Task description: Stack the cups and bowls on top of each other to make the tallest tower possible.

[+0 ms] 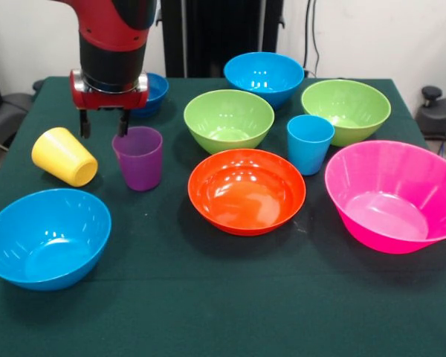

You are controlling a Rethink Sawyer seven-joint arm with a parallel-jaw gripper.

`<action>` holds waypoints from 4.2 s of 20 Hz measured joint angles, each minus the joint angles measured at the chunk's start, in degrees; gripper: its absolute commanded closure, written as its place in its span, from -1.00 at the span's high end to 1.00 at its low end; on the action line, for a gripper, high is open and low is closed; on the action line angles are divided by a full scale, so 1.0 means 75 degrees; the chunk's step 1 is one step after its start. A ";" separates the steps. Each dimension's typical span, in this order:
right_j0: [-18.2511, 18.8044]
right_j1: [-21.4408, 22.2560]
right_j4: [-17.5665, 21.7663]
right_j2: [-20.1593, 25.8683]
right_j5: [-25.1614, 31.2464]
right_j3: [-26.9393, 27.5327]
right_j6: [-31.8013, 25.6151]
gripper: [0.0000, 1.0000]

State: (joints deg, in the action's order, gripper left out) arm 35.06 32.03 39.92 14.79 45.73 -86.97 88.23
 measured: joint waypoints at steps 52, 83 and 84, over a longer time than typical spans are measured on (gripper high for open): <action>0.0053 -0.0522 0.0212 -0.0253 -0.1604 -0.0106 0.0000 1.00; 0.0047 -0.0689 0.0265 -0.0336 -0.1788 -0.0159 0.0000 1.00; 0.0047 -0.0689 0.0265 -0.0343 -0.1788 -0.0160 0.0000 1.00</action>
State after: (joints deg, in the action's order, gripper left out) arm 35.41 26.86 41.90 12.22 32.32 -88.17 88.23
